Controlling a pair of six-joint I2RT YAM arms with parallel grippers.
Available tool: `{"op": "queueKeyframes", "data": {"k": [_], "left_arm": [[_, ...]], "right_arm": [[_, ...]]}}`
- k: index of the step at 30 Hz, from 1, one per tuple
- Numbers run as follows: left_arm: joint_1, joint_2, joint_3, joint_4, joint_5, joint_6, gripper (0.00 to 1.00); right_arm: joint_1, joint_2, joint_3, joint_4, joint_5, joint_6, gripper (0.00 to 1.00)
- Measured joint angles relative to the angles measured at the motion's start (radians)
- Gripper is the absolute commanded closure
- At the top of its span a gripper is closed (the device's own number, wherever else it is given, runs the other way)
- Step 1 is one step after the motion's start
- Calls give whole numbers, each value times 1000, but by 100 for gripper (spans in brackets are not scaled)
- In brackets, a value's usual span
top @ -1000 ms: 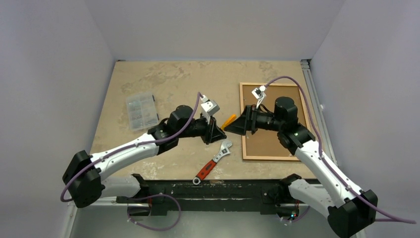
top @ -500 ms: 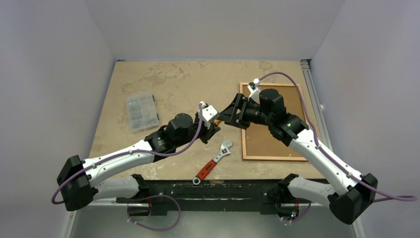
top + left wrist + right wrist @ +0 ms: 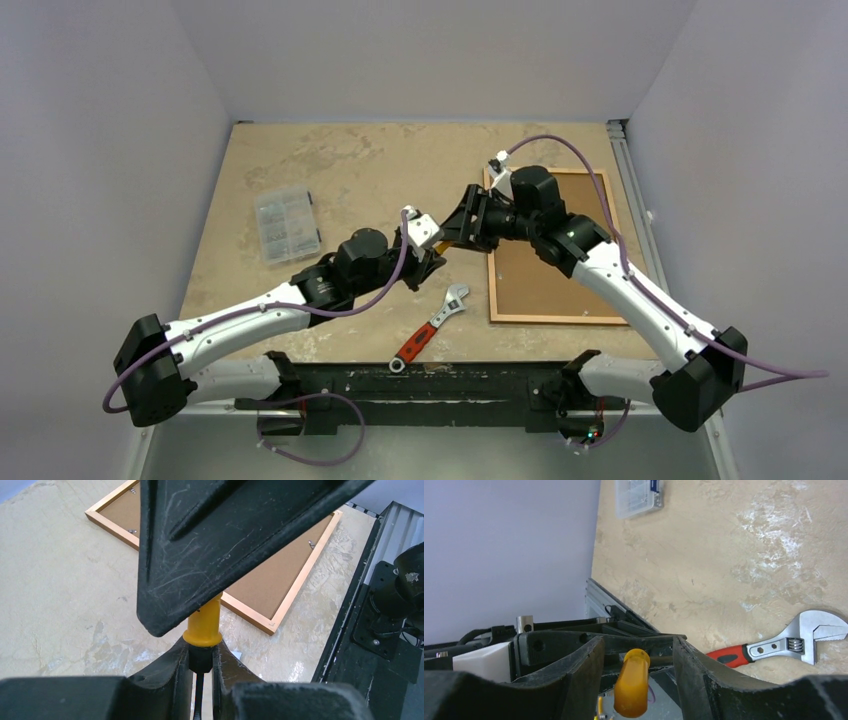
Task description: Take the photo out of the frame
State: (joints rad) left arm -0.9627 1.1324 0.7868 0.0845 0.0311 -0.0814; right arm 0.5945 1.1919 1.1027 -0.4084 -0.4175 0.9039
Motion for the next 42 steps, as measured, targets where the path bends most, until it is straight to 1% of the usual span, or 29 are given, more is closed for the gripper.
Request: {"op": "queueKeyframes", "data": {"k": [3,9,14,18,20,22,25,27,30,31,32,33,34,35,37,39,41,42], "left_arm": [[0,-2,0,-1,10,1,100],[0,-10,0,-5,25,16,100],[0,-13,0,-5,42,20,100],[0,-13,0,-5,49,23,100],[0,-13,0,-5,52,23,100],[0,-13,0,-5,56,23,100],[0,-13,0,-5,62,23,100],[0,-14,0,-4,63,24,100],[0,-14,0,-6,62,26,100],[0,-14,0,-8,61,26,91],[0,-13,0,-11,60,24,68],[0,-11,0,-13,58,22,55],[0,-6,5,-14,57,16,45],[0,-1,14,-31,58,10,40],[3,13,27,-57,58,-31,35],[24,23,31,-67,74,-100,35],[76,31,31,-68,100,-196,35],[122,37,31,-64,130,-268,36]], "right_arm": [[-8,13,10,0,-39,-35,55],[-36,42,25,-27,-145,-111,63],[-60,56,29,-48,-224,-154,62],[-64,60,32,-50,-269,-178,63],[-64,62,32,-50,-292,-192,67],[-64,65,32,-50,-315,-205,76],[-64,66,32,-51,-333,-222,82],[-66,68,32,-51,-337,-231,100],[-72,74,32,-51,-343,-249,100],[-72,75,32,-51,-342,-258,100],[-72,72,32,-51,-336,-267,100],[-70,65,32,-52,-323,-273,100],[-65,50,26,-47,-294,-279,100],[-65,24,9,-30,-251,-279,100],[-73,-50,-33,-13,-162,-277,100],[-79,-122,-66,0,-59,-280,100],[-80,-192,-100,23,77,-295,100],[-80,-218,-117,35,142,-306,100]]}}
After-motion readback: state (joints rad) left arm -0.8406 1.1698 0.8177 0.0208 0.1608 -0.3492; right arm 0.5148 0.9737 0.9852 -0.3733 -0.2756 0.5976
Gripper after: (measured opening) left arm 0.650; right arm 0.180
